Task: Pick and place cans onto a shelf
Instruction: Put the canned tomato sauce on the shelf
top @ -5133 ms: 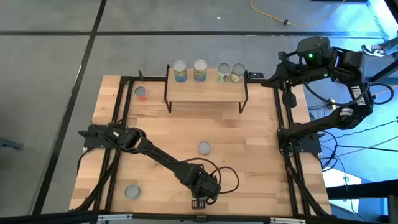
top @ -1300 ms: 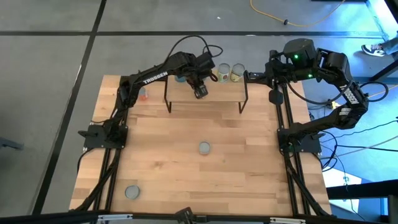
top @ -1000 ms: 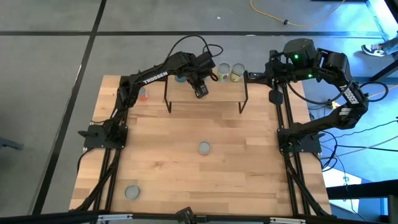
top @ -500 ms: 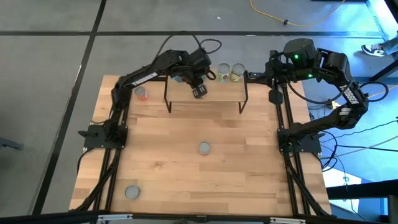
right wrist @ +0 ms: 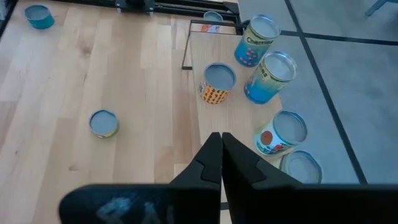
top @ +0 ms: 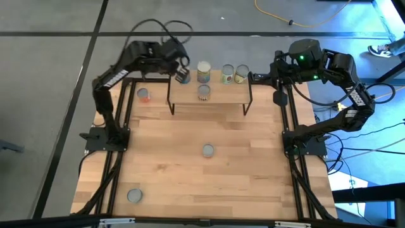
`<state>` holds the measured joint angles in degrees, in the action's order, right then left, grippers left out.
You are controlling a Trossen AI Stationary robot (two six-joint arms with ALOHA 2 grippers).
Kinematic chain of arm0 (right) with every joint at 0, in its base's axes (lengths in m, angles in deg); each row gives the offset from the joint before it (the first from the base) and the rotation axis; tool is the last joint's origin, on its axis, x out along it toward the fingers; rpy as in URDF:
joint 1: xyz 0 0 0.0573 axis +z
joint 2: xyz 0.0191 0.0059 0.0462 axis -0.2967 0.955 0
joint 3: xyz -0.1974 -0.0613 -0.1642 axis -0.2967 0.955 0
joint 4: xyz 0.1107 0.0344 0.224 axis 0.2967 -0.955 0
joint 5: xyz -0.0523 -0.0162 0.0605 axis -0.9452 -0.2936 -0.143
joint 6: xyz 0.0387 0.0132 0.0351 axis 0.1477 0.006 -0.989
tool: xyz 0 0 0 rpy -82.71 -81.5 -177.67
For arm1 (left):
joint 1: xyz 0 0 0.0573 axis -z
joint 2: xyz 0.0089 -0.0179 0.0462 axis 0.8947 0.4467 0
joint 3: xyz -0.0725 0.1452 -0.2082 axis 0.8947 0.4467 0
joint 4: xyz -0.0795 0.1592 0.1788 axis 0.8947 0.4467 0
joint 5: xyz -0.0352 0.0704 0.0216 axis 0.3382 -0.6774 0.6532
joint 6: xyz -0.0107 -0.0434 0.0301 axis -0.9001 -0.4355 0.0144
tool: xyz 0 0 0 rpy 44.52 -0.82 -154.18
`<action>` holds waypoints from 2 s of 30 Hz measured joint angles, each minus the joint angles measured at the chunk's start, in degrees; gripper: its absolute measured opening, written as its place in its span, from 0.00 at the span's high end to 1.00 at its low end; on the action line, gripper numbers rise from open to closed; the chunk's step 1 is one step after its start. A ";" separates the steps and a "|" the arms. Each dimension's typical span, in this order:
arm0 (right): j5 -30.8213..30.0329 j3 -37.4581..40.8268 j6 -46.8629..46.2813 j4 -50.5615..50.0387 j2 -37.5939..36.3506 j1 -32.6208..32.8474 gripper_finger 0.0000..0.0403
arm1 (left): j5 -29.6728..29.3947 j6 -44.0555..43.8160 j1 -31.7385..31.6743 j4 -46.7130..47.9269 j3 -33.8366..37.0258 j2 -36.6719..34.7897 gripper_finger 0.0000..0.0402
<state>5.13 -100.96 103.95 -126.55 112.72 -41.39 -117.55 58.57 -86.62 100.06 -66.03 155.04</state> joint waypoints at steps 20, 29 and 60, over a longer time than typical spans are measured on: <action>-0.81 0.00 -1.46 2.43 0.00 -0.01 0.99 | 21.26 -13.58 -26.05 -0.34 8.79 -1.33 0.87; -0.83 0.00 -1.46 2.57 0.00 -0.01 0.99 | 28.61 -13.81 -30.54 -0.36 23.63 -1.61 0.87; -0.81 -0.02 0.28 4.38 0.00 0.01 0.99 | 28.81 -13.69 -35.36 -9.10 55.25 -2.53 0.87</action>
<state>4.32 -100.98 104.24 -122.16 112.72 -41.38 -88.74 44.88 -121.98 90.96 -10.79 152.52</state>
